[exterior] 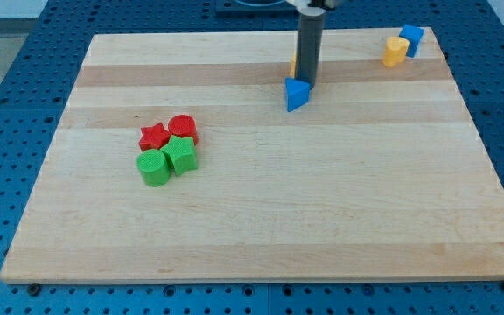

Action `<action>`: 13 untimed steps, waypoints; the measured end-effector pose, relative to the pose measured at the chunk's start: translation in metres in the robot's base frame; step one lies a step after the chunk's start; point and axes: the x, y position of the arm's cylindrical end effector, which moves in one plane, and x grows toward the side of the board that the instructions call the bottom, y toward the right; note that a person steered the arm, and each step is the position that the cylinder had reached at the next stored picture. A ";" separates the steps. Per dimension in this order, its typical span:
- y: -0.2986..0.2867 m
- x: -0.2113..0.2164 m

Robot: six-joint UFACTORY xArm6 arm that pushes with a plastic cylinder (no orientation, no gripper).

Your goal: Push the yellow hexagon to the yellow heart

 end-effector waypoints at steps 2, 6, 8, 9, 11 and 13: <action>-0.023 -0.022; 0.016 -0.030; 0.032 -0.018; 0.050 -0.036; 0.035 -0.052; 0.035 -0.073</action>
